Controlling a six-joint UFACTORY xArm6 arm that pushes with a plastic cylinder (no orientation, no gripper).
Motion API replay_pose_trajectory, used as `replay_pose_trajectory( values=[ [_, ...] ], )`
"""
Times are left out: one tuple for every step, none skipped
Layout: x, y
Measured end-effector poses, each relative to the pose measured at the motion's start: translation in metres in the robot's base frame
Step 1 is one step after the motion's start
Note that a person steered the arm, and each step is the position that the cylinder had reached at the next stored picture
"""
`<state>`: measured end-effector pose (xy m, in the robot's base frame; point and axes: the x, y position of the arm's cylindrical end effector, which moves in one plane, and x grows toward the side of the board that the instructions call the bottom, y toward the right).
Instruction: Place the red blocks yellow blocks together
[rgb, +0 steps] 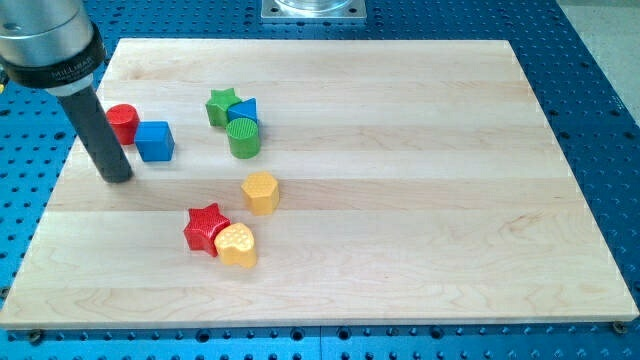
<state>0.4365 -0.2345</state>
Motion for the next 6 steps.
replay_pose_trajectory(
  values=[
    [-0.035,0.039],
    [-0.035,0.073],
    [-0.008,0.050],
    [-0.007,-0.024],
    [-0.038,-0.070],
    [-0.086,-0.042]
  ],
)
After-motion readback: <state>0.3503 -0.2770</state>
